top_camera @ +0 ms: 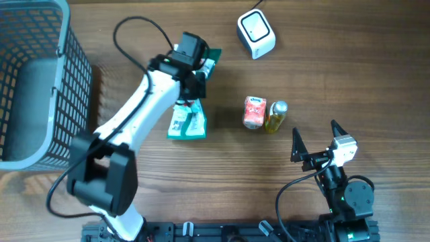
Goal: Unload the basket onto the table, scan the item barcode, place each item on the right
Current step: 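Lift the gloves package out and lower it onto the table, then release the gloves package and raise the left gripper beside the basket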
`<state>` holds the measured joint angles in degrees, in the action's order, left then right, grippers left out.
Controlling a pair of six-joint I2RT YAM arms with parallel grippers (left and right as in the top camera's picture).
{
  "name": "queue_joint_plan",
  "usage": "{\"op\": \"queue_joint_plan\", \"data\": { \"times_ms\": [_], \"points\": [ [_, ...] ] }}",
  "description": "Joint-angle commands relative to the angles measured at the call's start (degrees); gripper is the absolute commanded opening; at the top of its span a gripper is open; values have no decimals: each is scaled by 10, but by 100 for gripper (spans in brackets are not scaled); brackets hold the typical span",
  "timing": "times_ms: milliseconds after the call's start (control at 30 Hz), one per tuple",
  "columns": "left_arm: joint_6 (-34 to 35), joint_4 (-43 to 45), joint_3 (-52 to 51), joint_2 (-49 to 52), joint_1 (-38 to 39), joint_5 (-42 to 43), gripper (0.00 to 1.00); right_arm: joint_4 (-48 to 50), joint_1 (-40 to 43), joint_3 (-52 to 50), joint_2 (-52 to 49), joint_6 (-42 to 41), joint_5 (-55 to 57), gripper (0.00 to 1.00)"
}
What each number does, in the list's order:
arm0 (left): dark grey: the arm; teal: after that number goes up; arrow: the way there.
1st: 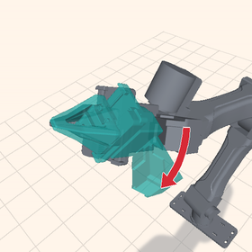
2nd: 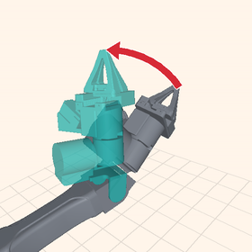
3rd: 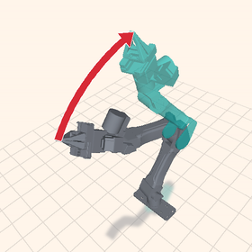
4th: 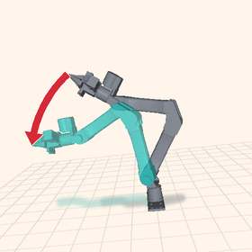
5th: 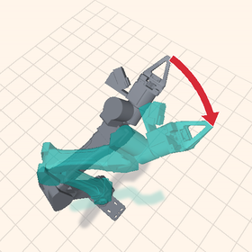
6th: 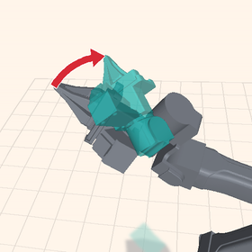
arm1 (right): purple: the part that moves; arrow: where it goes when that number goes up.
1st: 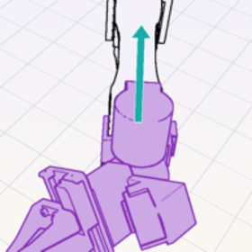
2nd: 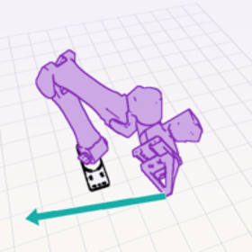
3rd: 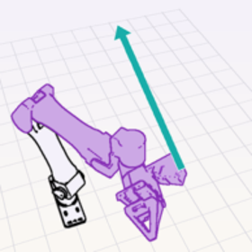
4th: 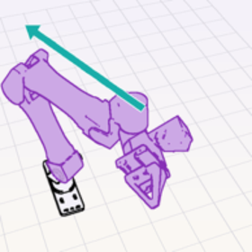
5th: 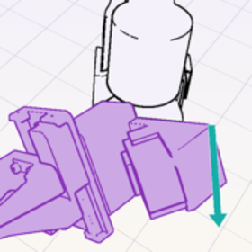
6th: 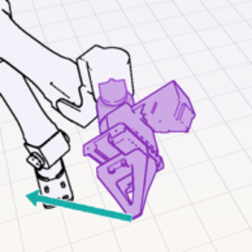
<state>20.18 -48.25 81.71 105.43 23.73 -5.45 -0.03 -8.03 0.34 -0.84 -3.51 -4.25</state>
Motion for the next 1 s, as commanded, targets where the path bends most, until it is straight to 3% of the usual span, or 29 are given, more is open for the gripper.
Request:
{"op": "queue_joint_plan", "data": {
  "times_ms": [0,233,367,433,467,600,667,767,867,967],
  "points": [
    [56,40,-32,28,12,-26,4,2,3,0,2,5,-1,100],
    [77,98,-83,51,19,-28,6,2,3,0,2,5,-1,100],
    [77,126,-108,52,19,-28,17,2,3,0,2,5,-1,100],
    [77,133,-114,52,19,-28,31,2,3,0,2,5,-1,100],
    [77,134,-115,52,19,-28,42,2,3,0,2,5,-1,100],
    [77,134,-114,52,19,-25,58,2,3,0,2,5,-1,100],
    [68,134,-114,52,19,-26,73,2,3,0,2,5,-1,100],
    [37,124,-99,38,19,-26,87,2,3,0,2,5,-1,100],
    [25,106,-83,19,19,-26,98,2,3,0,2,5,-1,100],
    [25,92,-66,-14,15,-26,100,2,3,0,2,5,-1,100]
  ]
}}
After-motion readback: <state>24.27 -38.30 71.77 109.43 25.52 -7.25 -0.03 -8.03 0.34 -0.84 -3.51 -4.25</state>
